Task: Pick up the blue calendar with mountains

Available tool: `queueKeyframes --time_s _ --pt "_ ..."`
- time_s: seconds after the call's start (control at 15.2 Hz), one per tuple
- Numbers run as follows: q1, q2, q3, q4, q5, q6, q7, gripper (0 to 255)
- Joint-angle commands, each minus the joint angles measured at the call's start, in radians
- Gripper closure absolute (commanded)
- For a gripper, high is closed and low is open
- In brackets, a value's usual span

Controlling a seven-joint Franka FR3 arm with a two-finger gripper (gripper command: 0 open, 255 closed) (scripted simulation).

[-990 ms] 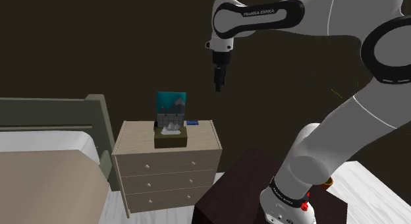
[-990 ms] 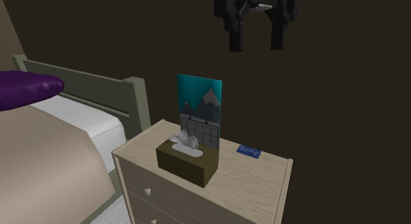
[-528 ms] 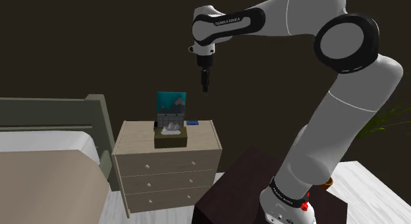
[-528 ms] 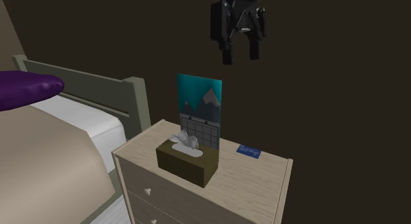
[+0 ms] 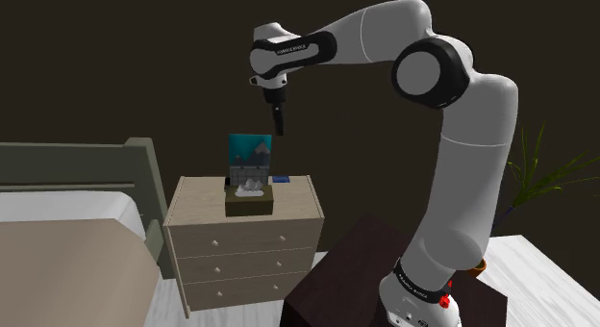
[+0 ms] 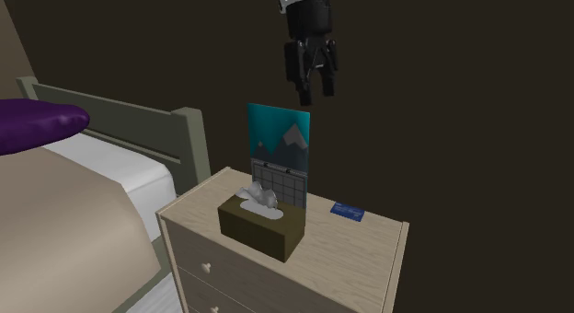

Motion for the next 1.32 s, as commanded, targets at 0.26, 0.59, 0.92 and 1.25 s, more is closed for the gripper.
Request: queueKeyframes --time_s 0.26,0.59,0.92,1.25 --pt "0.001 0.104 0.010 0.075 -0.009 0.032 -0.045 0" --pt "0.000 0.119 0.010 0.035 -0.009 0.086 -0.038 0" --pt "-0.001 0.119 0.010 0.037 -0.009 0.084 -0.040 255" --pt "-0.001 0.119 0.010 0.038 -0.009 0.084 -0.040 255"
